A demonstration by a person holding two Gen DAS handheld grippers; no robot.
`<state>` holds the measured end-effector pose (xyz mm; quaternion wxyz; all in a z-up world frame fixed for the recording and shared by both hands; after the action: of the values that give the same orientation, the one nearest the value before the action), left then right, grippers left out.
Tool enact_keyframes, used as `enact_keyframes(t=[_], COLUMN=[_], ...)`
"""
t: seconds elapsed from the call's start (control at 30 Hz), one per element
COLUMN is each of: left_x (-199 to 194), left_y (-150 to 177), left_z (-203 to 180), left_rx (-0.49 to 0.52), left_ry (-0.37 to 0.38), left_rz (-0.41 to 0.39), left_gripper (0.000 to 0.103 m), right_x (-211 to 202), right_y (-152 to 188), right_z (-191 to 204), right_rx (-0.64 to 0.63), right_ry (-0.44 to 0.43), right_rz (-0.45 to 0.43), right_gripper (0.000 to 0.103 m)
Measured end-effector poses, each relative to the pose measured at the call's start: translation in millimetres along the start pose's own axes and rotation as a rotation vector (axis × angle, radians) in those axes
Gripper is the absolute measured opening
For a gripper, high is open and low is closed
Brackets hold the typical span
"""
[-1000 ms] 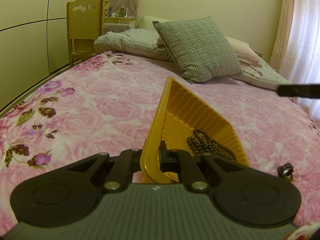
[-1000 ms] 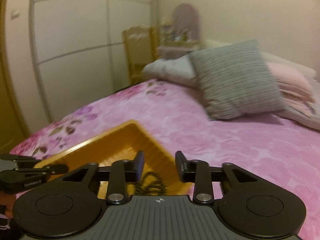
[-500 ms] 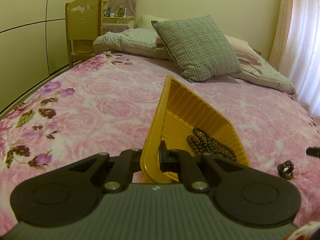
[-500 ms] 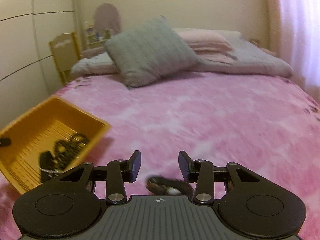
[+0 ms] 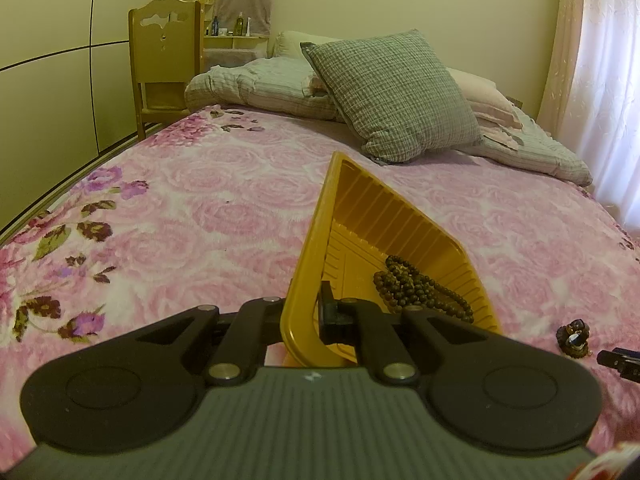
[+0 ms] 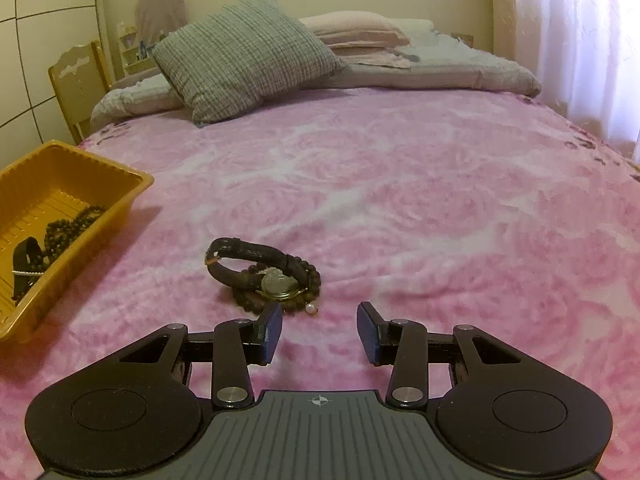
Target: Organize jewelry
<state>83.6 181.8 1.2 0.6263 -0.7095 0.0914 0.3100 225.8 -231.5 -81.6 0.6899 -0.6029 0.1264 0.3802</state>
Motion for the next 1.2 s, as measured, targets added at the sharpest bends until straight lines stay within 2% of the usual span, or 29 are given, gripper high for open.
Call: enact_keyframes(t=[0.27, 0.47, 0.63, 0.7, 0.77, 0.8, 1.0, 1.2], left_x=[0.1, 0.1, -0.7, -0.8, -0.6, -0.9, -0.7, -0.5], left_y=[-0.5, -0.4, -3.7, -4.0, -3.7, -4.1, -4.8, -4.9], left_z=[-0.9, -1.2, 0.1, 0.3, 0.0, 0.8, 1.3, 1.2], left_rx=[0.001, 0.002, 0.002, 0.002, 0.001, 0.002, 0.004, 0.004], left_ry=[-0.001, -0.001, -0.004, -0.003, -0.002, -0.001, -0.002, -0.004], left_rz=[0.001, 0.001, 0.003, 0.002, 0.003, 0.003, 0.002, 0.003], left_gripper=[0.006, 0.006, 0.006, 0.006, 0.006, 0.006, 0.006, 0.006], right_x=[21.1, 34.3, 40.9, 40.6, 39.2, 37.9, 27.4, 21.4], right_y=[-8.9, -13.7, -12.6, -12.4, -12.1, -12.6, -16.4, -20.0], right_z=[3.4, 5.7, 3.5, 5.0, 7.3, 7.7, 6.4, -7.2], right_rx=[0.029, 0.018, 0.028, 0.025, 0.022, 0.022, 0.032, 0.104], right_ry=[-0.025, 0.002, 0.001, -0.012, -0.013, -0.008, 0.000, 0.000], right_rz=[0.008, 0.034, 0.048, 0.054, 0.058, 0.053, 0.034, 0.020], right_gripper=[0.042, 0.040, 0.026, 0.015, 0.010, 0.001, 0.000, 0.003])
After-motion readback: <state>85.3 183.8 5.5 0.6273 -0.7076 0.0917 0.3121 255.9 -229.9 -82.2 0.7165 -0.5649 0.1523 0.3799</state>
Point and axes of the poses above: each gripper's, at about its wrist camera, not at the fingertips, and x roughly the way its jaws point, z to its left, y to its underside, the point moved 4 cm from there along x, roughly the way its jaws point, and after that the axes turned 7 degrees about x, right-handed, at the moved point
